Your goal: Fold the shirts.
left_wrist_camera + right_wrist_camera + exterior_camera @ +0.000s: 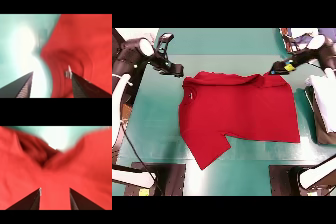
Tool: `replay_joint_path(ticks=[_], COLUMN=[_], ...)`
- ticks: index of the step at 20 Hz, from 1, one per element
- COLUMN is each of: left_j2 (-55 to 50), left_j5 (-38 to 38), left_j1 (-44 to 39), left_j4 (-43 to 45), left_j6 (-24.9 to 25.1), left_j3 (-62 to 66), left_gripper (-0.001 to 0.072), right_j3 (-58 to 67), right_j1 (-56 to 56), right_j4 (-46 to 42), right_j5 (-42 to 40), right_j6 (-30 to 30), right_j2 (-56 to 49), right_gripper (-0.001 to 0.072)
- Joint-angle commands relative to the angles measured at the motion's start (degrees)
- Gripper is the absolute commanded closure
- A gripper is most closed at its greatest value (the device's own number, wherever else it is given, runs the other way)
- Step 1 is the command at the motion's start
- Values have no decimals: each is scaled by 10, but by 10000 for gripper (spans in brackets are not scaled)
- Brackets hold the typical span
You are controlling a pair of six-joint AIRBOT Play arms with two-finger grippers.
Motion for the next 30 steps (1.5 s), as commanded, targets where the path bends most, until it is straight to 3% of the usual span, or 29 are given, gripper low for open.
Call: replay_joint_path(ticks=[1,6,10,13,17,24,25,26,27,30], left_j2=[75,231,330,346,346,346,346,346,346,349], left_j5=[-83,-63,-33,-15,56,158,169,169,164,141], left_j1=[24,62,99,111,111,63,60,60,60,60], left_j4=[-30,-124,-172,-185,-258,-299,-311,-316,-317,-313], left_j6=[14,12,-3,-8,23,29,22,18,18,21], left_j3=[-54,-301,-499,-598,-668,-692,-692,-691,-688,-657], left_gripper=[158,159,158,157,158,160,194,417,689,682], right_j3=[-146,-352,-433,-466,-470,-470,-470,-470,-470,-473], right_j1=[-58,-118,-135,-135,-135,-136,-138,-142,-151,-200], right_j4=[70,140,139,139,139,139,137,137,133,81], right_j5=[36,33,24,9,8,5,6,11,21,52], right_j6=[-40,-76,-88,-89,-89,-89,-89,-89,-89,-86], right_j2=[110,254,333,378,400,426,427,427,427,426], right_gripper=[302,302,302,302,302,302,302,302,302,302])
